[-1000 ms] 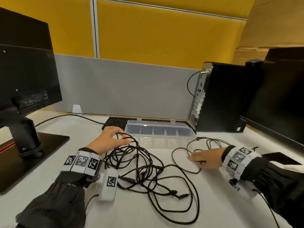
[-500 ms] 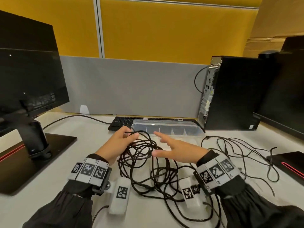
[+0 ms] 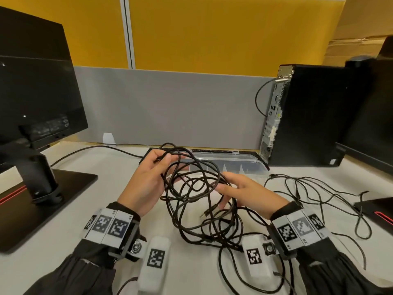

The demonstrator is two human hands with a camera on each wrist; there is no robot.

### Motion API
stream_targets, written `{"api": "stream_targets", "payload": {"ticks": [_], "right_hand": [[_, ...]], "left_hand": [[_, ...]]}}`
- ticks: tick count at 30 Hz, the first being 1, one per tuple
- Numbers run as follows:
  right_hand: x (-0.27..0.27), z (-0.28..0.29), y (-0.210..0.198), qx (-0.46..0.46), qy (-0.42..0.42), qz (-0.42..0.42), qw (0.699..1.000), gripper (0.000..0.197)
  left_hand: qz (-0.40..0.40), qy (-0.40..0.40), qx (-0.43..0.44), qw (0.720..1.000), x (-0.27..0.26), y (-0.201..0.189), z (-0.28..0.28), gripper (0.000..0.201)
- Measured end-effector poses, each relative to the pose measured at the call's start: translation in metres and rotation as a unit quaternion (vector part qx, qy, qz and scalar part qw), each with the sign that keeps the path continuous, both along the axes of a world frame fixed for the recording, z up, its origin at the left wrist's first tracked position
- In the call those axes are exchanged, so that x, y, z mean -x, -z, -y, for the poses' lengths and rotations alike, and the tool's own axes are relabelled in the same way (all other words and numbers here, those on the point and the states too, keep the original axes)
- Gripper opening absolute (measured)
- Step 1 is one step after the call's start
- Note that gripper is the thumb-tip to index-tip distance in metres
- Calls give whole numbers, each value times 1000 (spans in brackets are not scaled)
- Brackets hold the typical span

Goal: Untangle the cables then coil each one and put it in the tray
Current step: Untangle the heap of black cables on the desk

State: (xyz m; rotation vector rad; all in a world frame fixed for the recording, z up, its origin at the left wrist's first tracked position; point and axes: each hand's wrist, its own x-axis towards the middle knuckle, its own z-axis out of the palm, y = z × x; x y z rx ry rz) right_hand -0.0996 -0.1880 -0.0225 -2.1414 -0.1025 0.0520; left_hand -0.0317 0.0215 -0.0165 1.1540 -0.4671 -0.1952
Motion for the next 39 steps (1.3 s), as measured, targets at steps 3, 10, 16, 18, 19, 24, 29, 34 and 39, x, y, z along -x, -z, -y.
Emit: {"api": "stream_targets", "payload": {"ticks": [3,10,16,18,19,24,29,34,39], "right_hand": [[-2,2,1,-62,13,17,998,22],[-3,3,-3,-120,106,95,982,23],[-6,10,-1,-61,160,121,978,17],[-7,12,-1,-60,158,111,979,15],[-8,12,-1,-65,155,106,980,14],[-6,13,-3,-84,166,111,976,16],[-1,7,-5,-72,113,82,988,25],[1,2,-8,-146,73,87,983,21],[5,-2,-11,-185,26,102,977,20]], "left_hand": [[10,-18,-59,998,-5,4,-2,19],[12,-87,-113,990,-10,2,-11,26],[-43,-70,-39,996,-9,-2,-10,21],[-73,-29,6,997,-9,-4,-10,21],[-85,-4,29,996,-9,-5,-11,22],[-89,96,87,988,-10,-1,-17,22],[-90,129,91,983,-10,1,-15,41],[-117,67,52,990,-5,1,-6,18],[-191,6,-19,981,-9,6,-4,31]]}}
